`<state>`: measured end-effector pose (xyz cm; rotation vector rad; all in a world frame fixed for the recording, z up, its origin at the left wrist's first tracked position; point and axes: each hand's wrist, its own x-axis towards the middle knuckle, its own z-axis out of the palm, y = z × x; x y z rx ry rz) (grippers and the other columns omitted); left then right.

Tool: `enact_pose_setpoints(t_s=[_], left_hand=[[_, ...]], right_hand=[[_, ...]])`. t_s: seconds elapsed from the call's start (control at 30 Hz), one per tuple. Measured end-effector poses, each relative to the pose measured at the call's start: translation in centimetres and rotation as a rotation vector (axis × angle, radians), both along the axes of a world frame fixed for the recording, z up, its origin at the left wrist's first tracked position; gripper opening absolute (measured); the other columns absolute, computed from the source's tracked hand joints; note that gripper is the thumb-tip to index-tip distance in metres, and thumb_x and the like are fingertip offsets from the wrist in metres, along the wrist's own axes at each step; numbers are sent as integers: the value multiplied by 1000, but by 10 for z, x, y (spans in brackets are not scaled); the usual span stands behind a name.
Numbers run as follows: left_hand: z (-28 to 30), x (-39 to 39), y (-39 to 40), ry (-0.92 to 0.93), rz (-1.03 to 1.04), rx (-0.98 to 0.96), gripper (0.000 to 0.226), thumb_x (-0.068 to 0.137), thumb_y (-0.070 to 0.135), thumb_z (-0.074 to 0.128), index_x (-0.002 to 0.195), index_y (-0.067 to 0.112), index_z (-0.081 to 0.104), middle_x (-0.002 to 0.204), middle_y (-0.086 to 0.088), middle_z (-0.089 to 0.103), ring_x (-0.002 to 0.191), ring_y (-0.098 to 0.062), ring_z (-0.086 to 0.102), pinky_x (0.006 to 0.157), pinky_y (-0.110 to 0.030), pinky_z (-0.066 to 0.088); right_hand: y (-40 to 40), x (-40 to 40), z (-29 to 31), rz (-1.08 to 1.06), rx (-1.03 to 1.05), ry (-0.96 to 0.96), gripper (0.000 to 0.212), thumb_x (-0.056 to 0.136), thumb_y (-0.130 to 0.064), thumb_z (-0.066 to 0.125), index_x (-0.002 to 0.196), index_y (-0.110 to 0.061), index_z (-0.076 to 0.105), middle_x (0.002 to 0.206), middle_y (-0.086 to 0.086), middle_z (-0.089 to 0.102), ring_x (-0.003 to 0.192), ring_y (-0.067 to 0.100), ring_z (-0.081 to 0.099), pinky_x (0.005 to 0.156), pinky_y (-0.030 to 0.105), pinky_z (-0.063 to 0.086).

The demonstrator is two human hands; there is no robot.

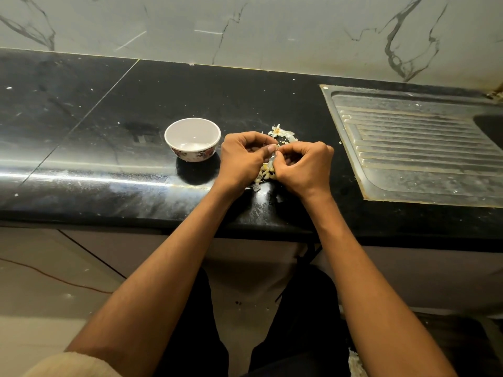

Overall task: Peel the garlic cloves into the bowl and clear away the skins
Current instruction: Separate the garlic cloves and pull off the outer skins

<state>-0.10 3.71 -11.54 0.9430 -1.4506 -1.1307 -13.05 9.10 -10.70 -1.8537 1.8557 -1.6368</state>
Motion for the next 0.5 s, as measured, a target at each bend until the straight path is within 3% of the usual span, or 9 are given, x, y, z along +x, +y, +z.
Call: enact_pose_setpoints(t_s=[0.23,0.4,0.5], left_hand=[[0,0,1,-5,-18,-2,10,83,-5,76,91,1,78,85,-15,77,80,-23,73,85,-46,62],[1,1,0,-5,-49,8,9,86,-4,74,93,2,78,86,-16,77,78,-19,71,84,-45,61],[1,1,-2,-12,-64,13,7,87,1,75,93,5,77,87,-16,76,78,-22,70,85,-49,60]], right_hand=[[0,0,0,-7,-7,18,7,77,-15,76,73,-14,81,58,-5,70,48,9,64,51,30,56],[-1,-2,1,-21,-5,-74,6,76,-14,77,75,-14,82,63,-7,73,54,4,69,54,20,54],[-2,-2,1,-20,13,-110,6,76,-13,76,75,-14,82,65,-6,74,56,4,70,57,29,60]])
